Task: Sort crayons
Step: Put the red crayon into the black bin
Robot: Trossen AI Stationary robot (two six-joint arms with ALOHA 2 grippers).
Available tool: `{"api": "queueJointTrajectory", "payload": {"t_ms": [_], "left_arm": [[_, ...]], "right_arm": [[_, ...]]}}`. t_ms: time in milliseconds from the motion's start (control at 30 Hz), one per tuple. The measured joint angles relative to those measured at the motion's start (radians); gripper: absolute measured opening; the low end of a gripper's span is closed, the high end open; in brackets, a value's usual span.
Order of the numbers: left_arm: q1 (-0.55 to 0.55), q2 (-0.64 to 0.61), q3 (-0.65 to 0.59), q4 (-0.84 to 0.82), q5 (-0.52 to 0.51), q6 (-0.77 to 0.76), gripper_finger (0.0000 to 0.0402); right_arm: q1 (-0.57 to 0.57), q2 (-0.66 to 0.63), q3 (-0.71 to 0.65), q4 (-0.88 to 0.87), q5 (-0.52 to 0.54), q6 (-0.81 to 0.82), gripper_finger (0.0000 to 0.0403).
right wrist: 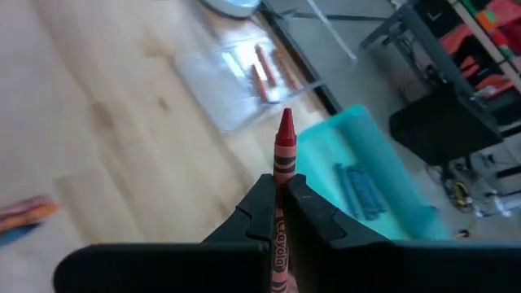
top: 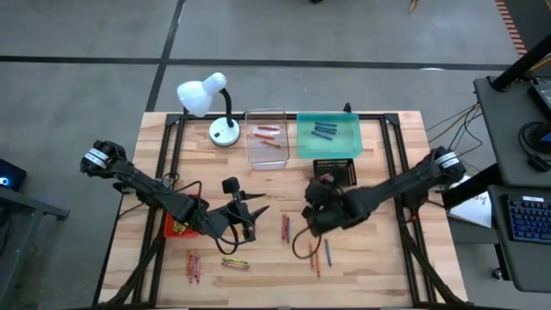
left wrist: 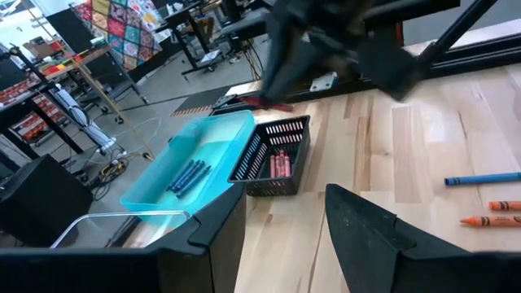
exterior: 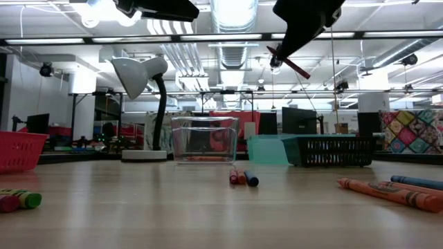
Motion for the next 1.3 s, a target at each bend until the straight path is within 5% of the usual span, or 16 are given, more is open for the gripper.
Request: {"api": "queueJointTrajectory", "payload": {"t_ms": [233, 500, 733, 933, 1300], "left_arm": [[0.0, 0.001, 0.0, 0.043, 0.0, 0.0, 0.0153], [0.0, 0.001, 0.0, 0.052, 0.0, 0.0, 0.0153], [0.002, 0.001, 0.0, 0.055, -0.001, 0.007, 0.0153], [0.024, -0.022, 0.0, 0.053, -0.183, 0.005, 0.0153], [0.248, -0.105, -0.013, 0.031, 0.21, 0.187, 0.0153]], "right_arm": [[-0.081, -0.164, -0.191, 0.268, -0.089, -0.221, 0.0012], [-0.194, -0.331, -0.514, 0.971, -0.503, -0.554, 0.0012], [-0.308, -0.348, -0.637, 1.298, -0.715, -0.64, 0.0012], [-0.406, -0.312, -0.647, 1.475, -0.877, -0.686, 0.0012], [-0.591, -0.25, -0.647, 1.622, -1.115, -0.742, 0.0012]]}}
